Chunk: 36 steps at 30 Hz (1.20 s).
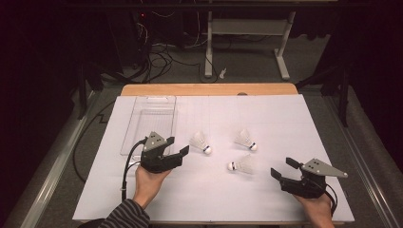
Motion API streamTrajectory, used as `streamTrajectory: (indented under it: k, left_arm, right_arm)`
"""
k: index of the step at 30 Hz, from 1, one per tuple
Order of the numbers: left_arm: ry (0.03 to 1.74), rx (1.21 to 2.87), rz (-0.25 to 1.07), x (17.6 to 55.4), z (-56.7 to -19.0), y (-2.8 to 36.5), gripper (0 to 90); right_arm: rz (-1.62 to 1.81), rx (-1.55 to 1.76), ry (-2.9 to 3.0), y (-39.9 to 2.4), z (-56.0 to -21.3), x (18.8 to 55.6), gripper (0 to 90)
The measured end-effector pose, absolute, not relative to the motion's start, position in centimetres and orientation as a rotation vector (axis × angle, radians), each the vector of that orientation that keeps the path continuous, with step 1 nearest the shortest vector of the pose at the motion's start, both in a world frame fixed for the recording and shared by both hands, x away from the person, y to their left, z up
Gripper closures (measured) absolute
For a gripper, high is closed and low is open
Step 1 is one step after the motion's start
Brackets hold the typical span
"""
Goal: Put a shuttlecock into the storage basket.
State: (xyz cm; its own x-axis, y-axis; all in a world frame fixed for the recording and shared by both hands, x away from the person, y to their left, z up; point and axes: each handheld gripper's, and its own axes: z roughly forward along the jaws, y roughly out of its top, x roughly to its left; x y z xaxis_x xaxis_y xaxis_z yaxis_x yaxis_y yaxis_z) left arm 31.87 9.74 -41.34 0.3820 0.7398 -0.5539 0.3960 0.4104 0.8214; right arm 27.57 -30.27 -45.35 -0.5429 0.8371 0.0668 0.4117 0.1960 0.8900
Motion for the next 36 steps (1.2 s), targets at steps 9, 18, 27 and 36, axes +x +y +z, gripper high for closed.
streamTrajectory:
  k: [9, 18, 27, 36]
  left_arm:
    - [1.238, 1.208, 0.307, 32.5, -41.5, 9.1, 35.3]
    - [1.233, 1.227, 0.302, 33.2, -41.7, 8.2, 35.5]
    - [1.24, 1.234, 0.294, 33.8, -41.4, 7.4, 36.4]
    - [1.247, 1.261, 0.29, 34.5, -41.4, 6.4, 37.5]
  right_arm:
    - [1.305, 1.159, 2.047, -30.3, -45.4, 27.6, 26.8]
    - [1.303, 1.159, 2.05, -30.2, -45.4, 27.6, 26.8]
    - [1.305, 1.158, 2.055, -30.2, -45.4, 27.6, 26.8]
    - [1.307, 1.157, 2.056, -30.2, -45.4, 27.6, 26.9]
